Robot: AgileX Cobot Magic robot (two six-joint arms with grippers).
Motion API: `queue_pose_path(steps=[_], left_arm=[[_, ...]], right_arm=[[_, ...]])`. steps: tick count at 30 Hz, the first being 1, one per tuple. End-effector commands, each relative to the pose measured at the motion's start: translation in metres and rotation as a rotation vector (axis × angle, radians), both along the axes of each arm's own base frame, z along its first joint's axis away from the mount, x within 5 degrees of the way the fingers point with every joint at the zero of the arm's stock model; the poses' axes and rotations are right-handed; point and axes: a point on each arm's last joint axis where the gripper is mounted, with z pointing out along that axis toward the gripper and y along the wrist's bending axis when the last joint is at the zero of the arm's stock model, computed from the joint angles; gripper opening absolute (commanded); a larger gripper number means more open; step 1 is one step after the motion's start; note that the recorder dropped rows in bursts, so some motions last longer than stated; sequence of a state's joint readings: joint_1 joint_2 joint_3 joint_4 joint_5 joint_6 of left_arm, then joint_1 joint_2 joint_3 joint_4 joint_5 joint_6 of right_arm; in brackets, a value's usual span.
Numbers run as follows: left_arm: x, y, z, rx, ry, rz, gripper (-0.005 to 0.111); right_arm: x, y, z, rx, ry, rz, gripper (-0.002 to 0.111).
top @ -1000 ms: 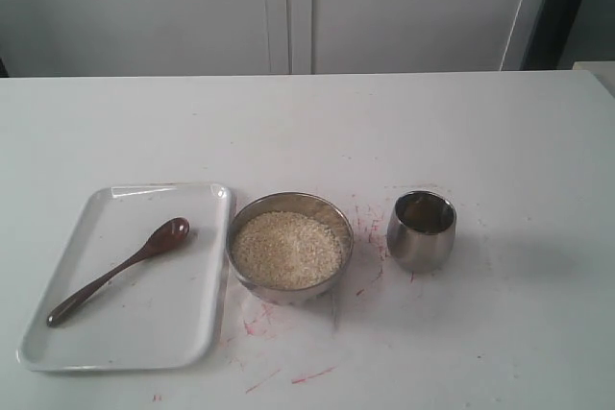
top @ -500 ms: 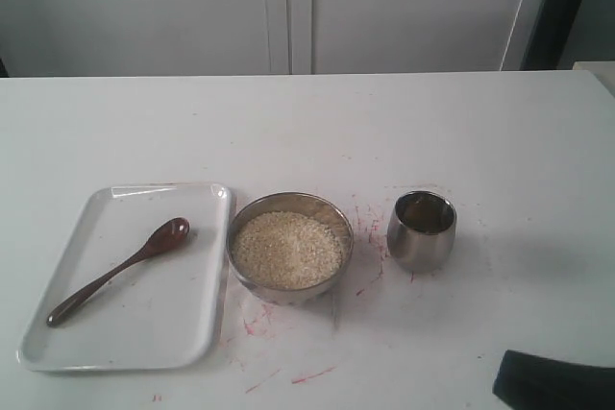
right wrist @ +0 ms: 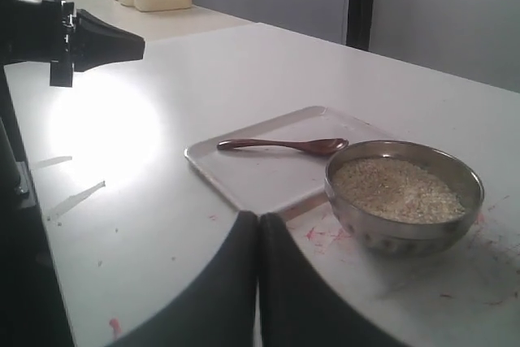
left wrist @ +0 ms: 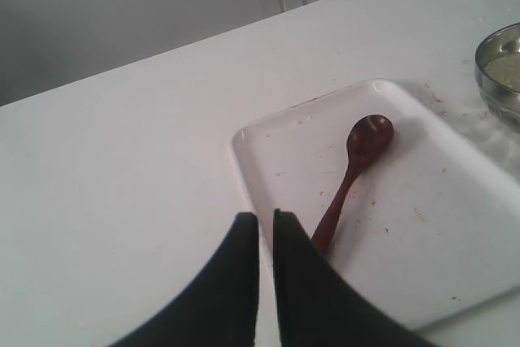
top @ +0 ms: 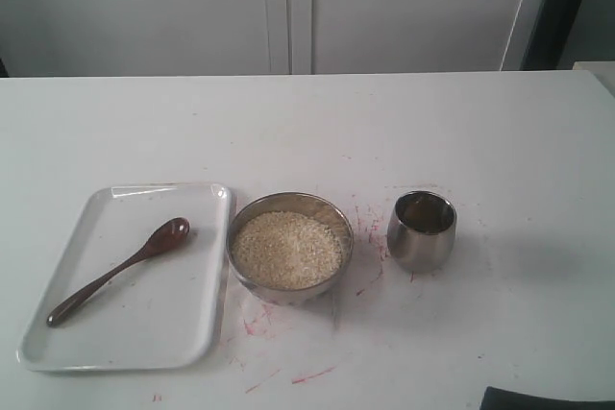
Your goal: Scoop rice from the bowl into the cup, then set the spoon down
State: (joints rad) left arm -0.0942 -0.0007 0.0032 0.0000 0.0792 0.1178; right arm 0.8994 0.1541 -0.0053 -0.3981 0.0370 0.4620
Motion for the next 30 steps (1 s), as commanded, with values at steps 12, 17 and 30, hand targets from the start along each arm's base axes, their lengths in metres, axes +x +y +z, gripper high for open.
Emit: queue_pose_path(steps=[12,17,30], left_arm=[[-0.0001,0.0001,0.0013,-0.005,-0.005,0.001,0.014],[-0.0001,0.0001,0.0013,-0.005,-0.005,0.001,0.014],[-0.0001,0.0001,0.0013,-0.005,-0.005,0.001,0.014]], right_arm=[[0.0013,-0.0024,-0.0071,0.032,0.137,-0.044,0.000],[0.0013,-0.0025,-0.0073,0.030,0.136,-0.045,0.000],[0.0015,-0.0028,-0.0072,0.031,0.135,-0.050,0.000]])
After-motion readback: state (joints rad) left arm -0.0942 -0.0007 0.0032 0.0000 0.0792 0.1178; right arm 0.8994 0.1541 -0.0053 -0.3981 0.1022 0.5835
